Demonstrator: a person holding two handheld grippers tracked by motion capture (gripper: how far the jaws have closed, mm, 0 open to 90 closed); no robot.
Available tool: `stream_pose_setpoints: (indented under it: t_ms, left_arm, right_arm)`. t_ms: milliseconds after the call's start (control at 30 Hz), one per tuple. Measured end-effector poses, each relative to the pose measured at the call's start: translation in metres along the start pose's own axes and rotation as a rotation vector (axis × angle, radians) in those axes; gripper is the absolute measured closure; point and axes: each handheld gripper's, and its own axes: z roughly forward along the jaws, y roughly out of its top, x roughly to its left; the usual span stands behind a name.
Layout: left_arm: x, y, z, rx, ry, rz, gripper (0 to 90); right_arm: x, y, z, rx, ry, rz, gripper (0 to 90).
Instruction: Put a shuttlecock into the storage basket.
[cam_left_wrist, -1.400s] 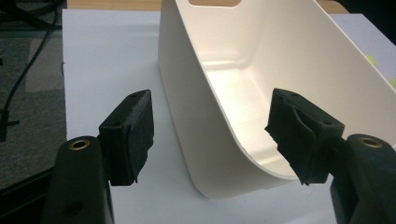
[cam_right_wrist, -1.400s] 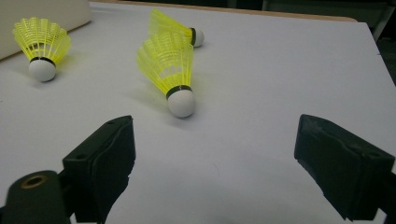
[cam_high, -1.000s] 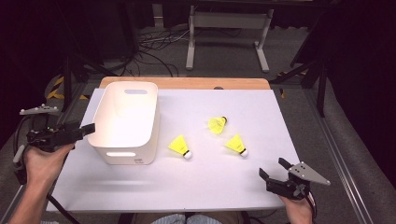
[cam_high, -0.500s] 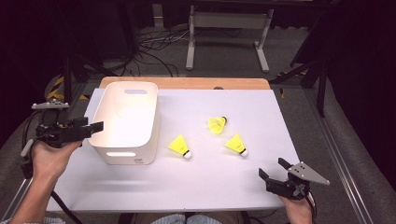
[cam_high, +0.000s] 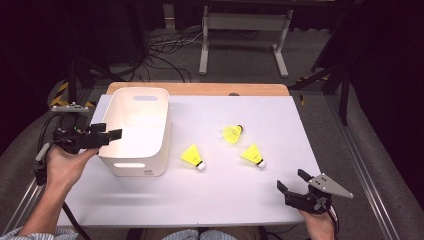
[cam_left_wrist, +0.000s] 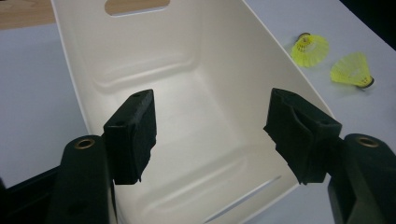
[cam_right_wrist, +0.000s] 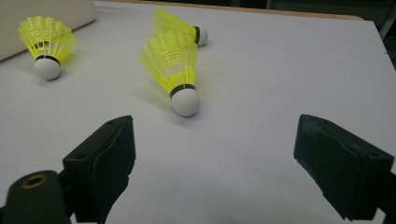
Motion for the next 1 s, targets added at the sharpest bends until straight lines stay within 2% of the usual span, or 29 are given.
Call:
stream_pose_setpoints:
  t_ms: [167, 267, 1000]
  left_arm:
    - [-0.005, 0.004, 0.005, 0.006, -0.017, 0.013, 33.9]
    - [-0.011, 0.008, 0.01, 0.017, -0.024, 0.039, 35.4]
    - [-0.037, 0.022, 0.029, 0.039, -0.068, 0.1, 36.6]
  right_arm:
    - [0.0, 0.0, 0.0, 0.0, 0.0, 0.001, 13.2]
    - [0.0, 0.0, 0.0, 0.001, 0.001, 0.0, 13.2]
    - [0.0, 0.0, 0.001, 0.008, 0.008, 0.0, 13.2]
